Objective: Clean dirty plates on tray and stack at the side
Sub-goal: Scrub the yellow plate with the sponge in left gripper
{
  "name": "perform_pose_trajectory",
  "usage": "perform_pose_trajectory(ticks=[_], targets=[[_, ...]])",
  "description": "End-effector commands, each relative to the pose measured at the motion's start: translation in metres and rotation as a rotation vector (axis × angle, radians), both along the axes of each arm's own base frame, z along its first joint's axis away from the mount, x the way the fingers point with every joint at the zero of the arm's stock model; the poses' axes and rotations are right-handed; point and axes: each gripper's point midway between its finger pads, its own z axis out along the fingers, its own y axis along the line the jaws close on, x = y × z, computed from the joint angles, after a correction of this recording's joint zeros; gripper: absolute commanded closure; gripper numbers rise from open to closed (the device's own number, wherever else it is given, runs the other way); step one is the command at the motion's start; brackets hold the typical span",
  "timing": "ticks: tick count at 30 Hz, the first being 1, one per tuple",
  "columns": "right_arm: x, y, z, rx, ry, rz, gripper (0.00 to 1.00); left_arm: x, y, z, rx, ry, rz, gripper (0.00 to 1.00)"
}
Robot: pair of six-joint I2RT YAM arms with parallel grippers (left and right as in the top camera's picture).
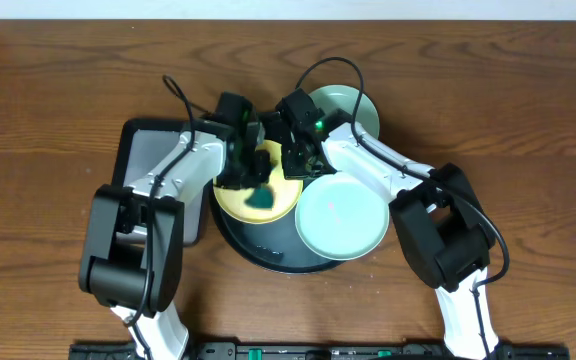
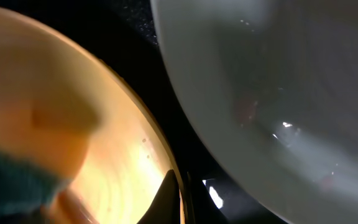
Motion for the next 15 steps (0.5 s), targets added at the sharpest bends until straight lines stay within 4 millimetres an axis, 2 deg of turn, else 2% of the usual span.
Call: perform_pose_trajectory(ticks=[1, 3, 5, 8, 11, 12, 15], targets=[[0.001, -0.007, -0.008, -0.045, -0.008, -0.008, 0.99, 0.026, 0.016, -0.005, 0.111, -0.122, -0.004, 0.92], [0.001, -0.007, -0.008, -0.047, -0.009, -0.009, 0.99, 0.042, 0.044, -0.005, 0.263, -0.181, 0.111, 0.92], [0.002, -0.008, -0.008, -0.05, -0.011, -0.01, 0.99, 0.049, 0.07, -0.001, 0.39, -0.214, 0.226, 0.92], [0.002, -0.008, -0.008, -0.05, -0.011, -0.01, 0.99, 0.043, 0.08, 0.011, 0.446, -0.176, 0.24, 0.92], [0.001, -0.008, -0.008, -0.052, -0.009, -0.01, 0.99, 0.03, 0.085, 0.045, 0.466, -0.105, 0.241, 0.92], [0.001, -0.008, -0.008, -0.051, -0.008, -0.01, 0.99, 0.027, 0.089, 0.071, 0.468, -0.093, 0.246, 0.92], [0.001, -0.008, -0.008, -0.051, -0.009, -0.009, 0.99, 0.027, 0.099, 0.115, 0.455, -0.128, 0.278, 0.92]])
